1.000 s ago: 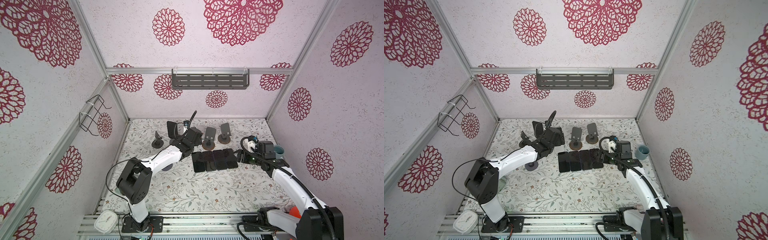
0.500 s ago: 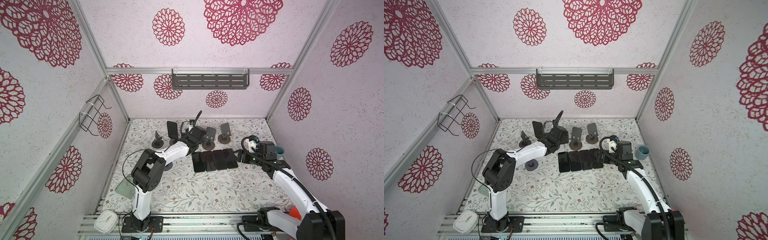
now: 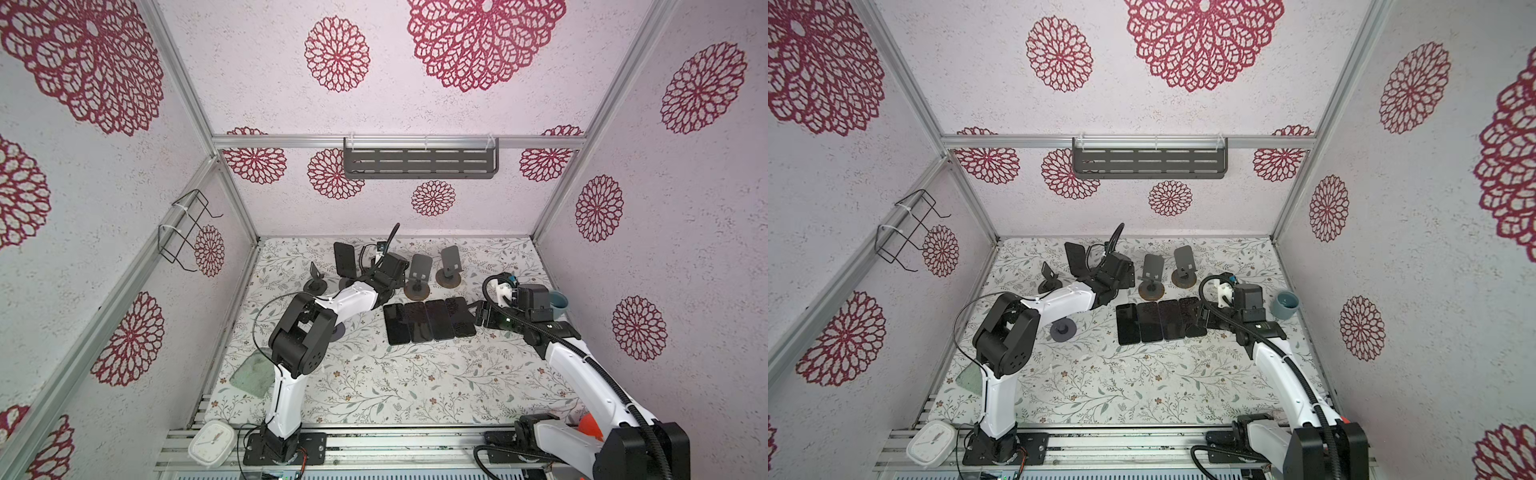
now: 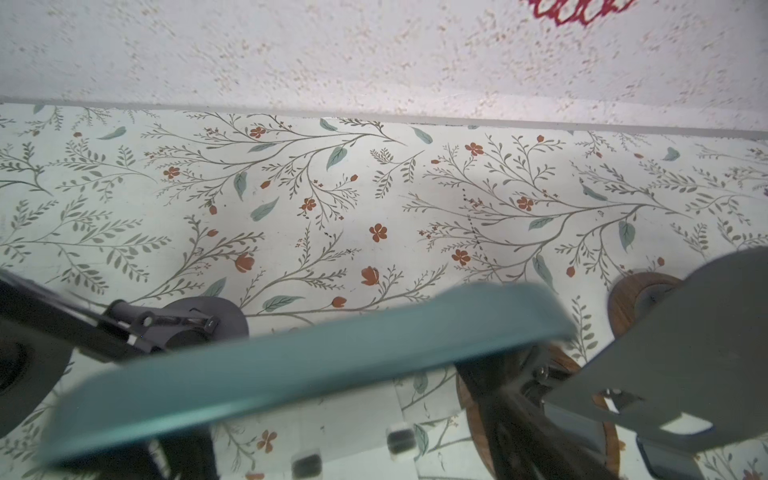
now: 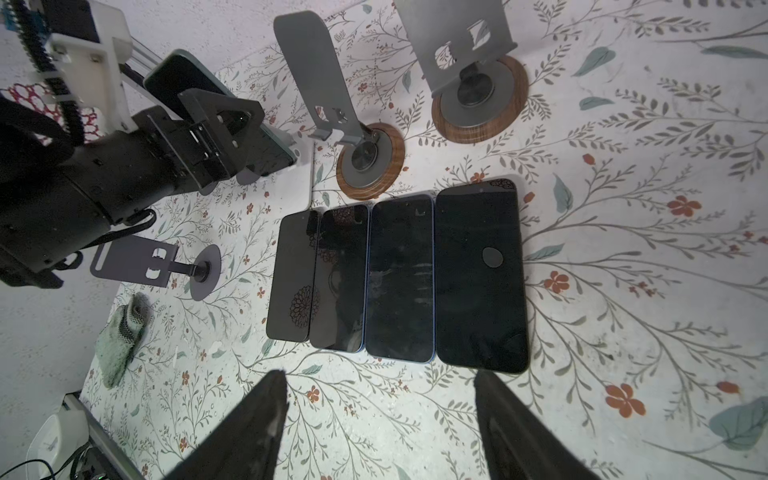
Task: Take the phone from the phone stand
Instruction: 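Close the left gripper on the teal-edged phone's top edge and lift it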
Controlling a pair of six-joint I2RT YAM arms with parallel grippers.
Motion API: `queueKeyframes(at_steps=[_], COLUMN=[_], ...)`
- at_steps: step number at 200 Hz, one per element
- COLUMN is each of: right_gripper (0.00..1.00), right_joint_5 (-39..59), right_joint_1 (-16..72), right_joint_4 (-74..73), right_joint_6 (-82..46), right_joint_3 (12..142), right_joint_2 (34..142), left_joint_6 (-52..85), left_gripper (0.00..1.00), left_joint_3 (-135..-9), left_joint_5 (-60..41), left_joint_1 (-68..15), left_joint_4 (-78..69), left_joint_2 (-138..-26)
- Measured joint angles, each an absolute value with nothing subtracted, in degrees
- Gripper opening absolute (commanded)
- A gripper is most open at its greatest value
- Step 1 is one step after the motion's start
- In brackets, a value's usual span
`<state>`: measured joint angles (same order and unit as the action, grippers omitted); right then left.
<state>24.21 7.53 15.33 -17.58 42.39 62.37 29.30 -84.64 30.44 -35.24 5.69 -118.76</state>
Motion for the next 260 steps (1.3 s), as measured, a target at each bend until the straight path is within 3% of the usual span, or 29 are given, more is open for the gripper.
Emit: queueKeyframes(at_steps=[57,181,230,260], right_gripper=[0.75,0.75,0.77,0.77], right_joint_5=[24.2,24.9,28.9,30.5], right_joint_1=[7.5,7.7,14.0,20.4], right_joint_4=[15.4,14.7,8.5,1.0], right_joint_6=[-17.6,-15.4,-15.0,-15.3], right_joint_3=[42.4,42.4,44.1,46.7], right_joint_2=[62.3,62.2,66.2,72.4], left_joint_6=[28.9,28.4,29.7,31.6], left_gripper=[0.76,0.69,0.62,0.57], left_joint_3=[-85.3,-83.2,-83.3,-83.3], left_joint_5=[30.6,28.4,21.0,11.4], left_joint_1=[-34.8,-34.8,-34.8,-34.0], left_joint_4=[5.7,9.7,16.8,22.5], left_joint_2=[-119.0,-112.1,-104.0,-99.8])
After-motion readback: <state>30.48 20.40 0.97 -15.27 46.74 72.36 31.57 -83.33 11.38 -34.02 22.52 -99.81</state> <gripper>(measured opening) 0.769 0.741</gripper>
